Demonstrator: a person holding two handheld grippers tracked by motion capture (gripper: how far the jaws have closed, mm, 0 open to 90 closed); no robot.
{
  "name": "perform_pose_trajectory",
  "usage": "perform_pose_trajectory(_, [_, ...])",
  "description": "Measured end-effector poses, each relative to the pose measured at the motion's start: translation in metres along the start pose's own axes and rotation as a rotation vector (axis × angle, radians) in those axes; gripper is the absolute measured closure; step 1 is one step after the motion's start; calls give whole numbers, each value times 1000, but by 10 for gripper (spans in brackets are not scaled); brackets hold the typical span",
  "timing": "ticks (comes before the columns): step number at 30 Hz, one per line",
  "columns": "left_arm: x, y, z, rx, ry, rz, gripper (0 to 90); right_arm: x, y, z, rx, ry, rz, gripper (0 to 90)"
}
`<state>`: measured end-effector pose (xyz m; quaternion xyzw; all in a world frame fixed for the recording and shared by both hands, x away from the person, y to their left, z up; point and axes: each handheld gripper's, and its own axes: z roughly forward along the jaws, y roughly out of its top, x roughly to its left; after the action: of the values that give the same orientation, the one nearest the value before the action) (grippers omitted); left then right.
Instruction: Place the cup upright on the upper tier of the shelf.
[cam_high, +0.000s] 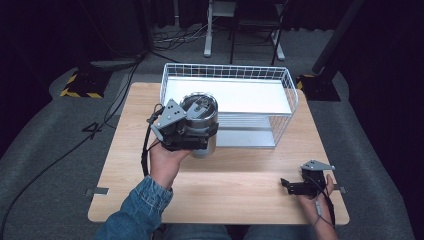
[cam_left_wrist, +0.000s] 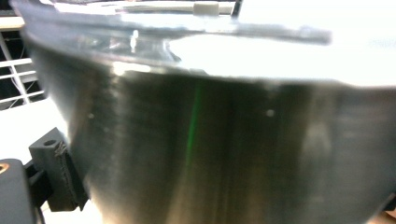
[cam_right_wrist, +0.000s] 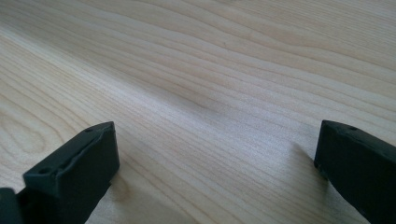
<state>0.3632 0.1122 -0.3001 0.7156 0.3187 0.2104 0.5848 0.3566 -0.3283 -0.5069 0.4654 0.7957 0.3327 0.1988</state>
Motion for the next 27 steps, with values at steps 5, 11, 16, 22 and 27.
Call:
perform_pose_trajectory(5, [5, 10, 5, -8, 7, 0, 39, 0, 0, 0, 0, 0, 0, 3])
perform_pose_trajectory(11, [8, 24, 12, -19, 13, 6, 39, 0, 0, 0, 0, 0, 0, 3])
perform_pose_trajectory(16, [11, 38, 19, -17, 25, 13, 39, 0, 0, 0, 0, 0, 0, 3])
perform_pose_trajectory(22, [15, 53, 31, -20, 31, 7, 39, 0, 0, 0, 0, 0, 0, 3])
perform_pose_trajectory(27, [21, 66, 41, -41, 64, 1, 39, 0, 0, 0, 0, 1, 0, 3])
